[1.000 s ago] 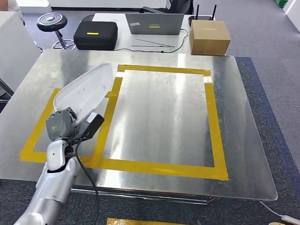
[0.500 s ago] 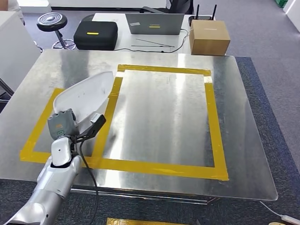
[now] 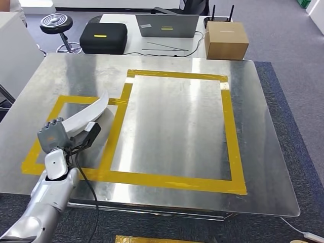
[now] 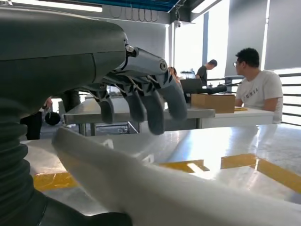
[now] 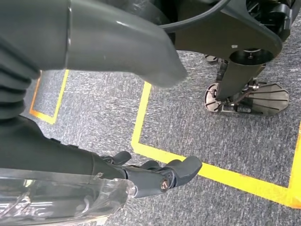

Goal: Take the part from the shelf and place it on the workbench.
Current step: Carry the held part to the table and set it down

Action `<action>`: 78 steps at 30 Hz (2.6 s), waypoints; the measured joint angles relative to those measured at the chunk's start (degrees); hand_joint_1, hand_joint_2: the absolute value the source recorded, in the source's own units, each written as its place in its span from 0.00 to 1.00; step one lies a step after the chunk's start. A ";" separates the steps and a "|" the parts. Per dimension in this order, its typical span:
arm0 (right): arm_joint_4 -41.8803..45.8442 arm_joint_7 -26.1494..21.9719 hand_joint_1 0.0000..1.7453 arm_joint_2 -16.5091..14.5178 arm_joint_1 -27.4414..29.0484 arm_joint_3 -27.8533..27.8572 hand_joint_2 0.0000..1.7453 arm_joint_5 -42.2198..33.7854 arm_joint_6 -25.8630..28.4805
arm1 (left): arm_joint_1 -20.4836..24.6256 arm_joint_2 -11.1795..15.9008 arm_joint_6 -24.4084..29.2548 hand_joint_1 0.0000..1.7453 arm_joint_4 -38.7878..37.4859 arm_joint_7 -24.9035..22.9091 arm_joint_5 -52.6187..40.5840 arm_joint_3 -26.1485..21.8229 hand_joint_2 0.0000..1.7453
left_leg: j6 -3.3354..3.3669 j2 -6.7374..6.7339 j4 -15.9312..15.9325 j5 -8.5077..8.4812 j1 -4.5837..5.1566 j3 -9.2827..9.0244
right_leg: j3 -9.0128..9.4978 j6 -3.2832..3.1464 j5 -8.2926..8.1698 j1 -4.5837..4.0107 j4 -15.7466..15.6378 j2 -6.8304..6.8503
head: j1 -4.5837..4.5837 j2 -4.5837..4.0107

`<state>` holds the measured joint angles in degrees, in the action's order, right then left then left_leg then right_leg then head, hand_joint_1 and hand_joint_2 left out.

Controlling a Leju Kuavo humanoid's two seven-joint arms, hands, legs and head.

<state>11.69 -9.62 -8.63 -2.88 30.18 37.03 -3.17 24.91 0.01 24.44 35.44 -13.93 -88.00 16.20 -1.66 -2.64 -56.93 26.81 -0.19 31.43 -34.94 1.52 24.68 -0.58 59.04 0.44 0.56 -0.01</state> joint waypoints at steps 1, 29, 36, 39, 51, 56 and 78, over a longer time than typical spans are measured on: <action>0.00 0.00 0.00 -0.01 0.00 0.08 1.00 0.00 0.00 | 0.00 0.05 0.01 0.00 -0.07 -0.02 0.00 -0.20 1.00 | 0.01 0.00 0.00 -0.01 0.00 0.00 | 0.00 0.00 0.00 0.00 0.00 0.00 | 0.00 -0.01; 0.00 -0.84 0.00 -0.12 0.70 5.46 1.00 -1.21 0.59 | -17.71 2.60 2.97 0.00 27.08 11.76 9.27 -7.08 0.00 | -0.02 -0.03 0.02 0.04 0.01 0.03 | -0.03 -0.04 0.05 0.00 0.00 -0.06 | 0.00 0.00; 0.00 -1.55 0.00 -0.19 1.07 7.35 1.00 -0.94 0.76 | -29.61 3.76 2.35 0.00 43.41 24.06 31.23 -13.84 0.00 | -0.03 -0.03 0.04 0.08 0.00 0.04 | -0.02 -0.05 0.09 0.00 -0.01 -0.05 | 0.01 -0.01; 0.00 -2.00 0.00 -0.22 1.07 8.04 0.50 -0.33 0.76 | -32.80 3.07 0.45 0.00 45.07 32.06 39.01 -18.52 0.00 | -0.03 -0.02 0.04 0.08 0.00 0.04 | -0.01 -0.05 0.09 0.00 -0.01 -0.04 | 0.01 0.00; 0.00 -4.14 0.00 -0.61 1.23 10.05 0.00 1.19 0.54 | -36.59 -4.23 -9.79 0.00 38.91 50.27 48.81 -35.46 0.00 | 0.59 0.00 -0.06 0.29 0.43 0.08 | 0.11 0.40 -0.11 0.44 -0.19 -0.02 | 0.02 -0.01; 0.00 -4.26 0.00 -0.84 1.33 10.79 0.00 1.51 0.40 | -35.95 -6.45 -12.34 0.00 35.18 52.15 50.55 -40.09 0.00 | 1.55 -0.03 0.82 -0.50 0.19 -0.29 | -0.08 1.38 0.65 0.58 0.31 -0.11 | -0.03 0.00; 0.00 -3.76 0.00 -1.08 1.36 12.69 0.00 4.27 0.10 | -25.26 -5.21 -15.16 0.00 -1.15 50.37 51.64 -63.88 0.00 | -1.43 2.13 -14.14 7.77 -1.05 4.58 | -1.34 -0.98 -1.07 0.84 -0.15 -1.50 | -0.10 0.01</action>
<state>11.69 -13.38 -9.70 -1.52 42.88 41.30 -3.07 -0.34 -5.21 9.28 34.29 36.45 -36.35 -47.69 -3.09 -0.51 -71.06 34.58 -1.24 36.01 -36.28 0.53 23.61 0.26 58.89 -1.06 0.46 0.00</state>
